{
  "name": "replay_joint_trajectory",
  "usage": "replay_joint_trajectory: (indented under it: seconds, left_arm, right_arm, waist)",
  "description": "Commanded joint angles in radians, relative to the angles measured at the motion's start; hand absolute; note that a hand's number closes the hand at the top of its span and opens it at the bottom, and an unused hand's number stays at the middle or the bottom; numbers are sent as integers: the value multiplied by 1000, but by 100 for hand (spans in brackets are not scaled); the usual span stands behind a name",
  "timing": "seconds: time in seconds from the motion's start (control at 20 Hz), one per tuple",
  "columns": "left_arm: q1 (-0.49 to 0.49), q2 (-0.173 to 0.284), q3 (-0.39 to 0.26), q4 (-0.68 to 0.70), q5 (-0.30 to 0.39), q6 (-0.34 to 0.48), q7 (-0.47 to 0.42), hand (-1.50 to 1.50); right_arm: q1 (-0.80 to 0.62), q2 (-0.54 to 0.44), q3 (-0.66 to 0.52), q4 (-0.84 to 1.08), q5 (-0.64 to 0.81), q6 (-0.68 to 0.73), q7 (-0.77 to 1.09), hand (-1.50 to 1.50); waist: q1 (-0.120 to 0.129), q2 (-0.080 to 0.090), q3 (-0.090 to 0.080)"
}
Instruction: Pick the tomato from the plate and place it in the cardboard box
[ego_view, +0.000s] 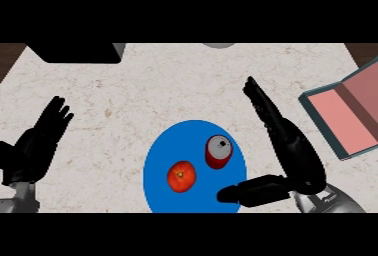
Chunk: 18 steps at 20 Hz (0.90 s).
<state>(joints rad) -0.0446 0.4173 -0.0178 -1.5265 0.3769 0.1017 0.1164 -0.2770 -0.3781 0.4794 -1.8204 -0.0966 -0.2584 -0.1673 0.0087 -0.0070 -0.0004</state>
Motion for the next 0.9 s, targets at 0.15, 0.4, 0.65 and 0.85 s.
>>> replay_joint_trajectory:
  seconds: [0.15,0.4,0.65,0.85]
  left_arm:
    - [19,5,1,-67,19,-5,55,0]
    - [7,23,22,-58,40,-27,70,0]
    - [39,-8,-11,-79,5,-13,50,0]
    - [17,42,53,-94,62,-47,112,0]
  right_arm:
    - [-131,-202,104,-76,198,146,267,-150]
    - [-246,-297,218,-133,339,300,546,-150]
    - [-408,-190,306,-186,322,476,892,-150]
    - [-488,-17,367,-95,298,557,1091,-150]
  waist:
    - [2,-3,-4]
    - [-1,-7,-7]
    - [6,-4,-5]
    - [9,2,-2]
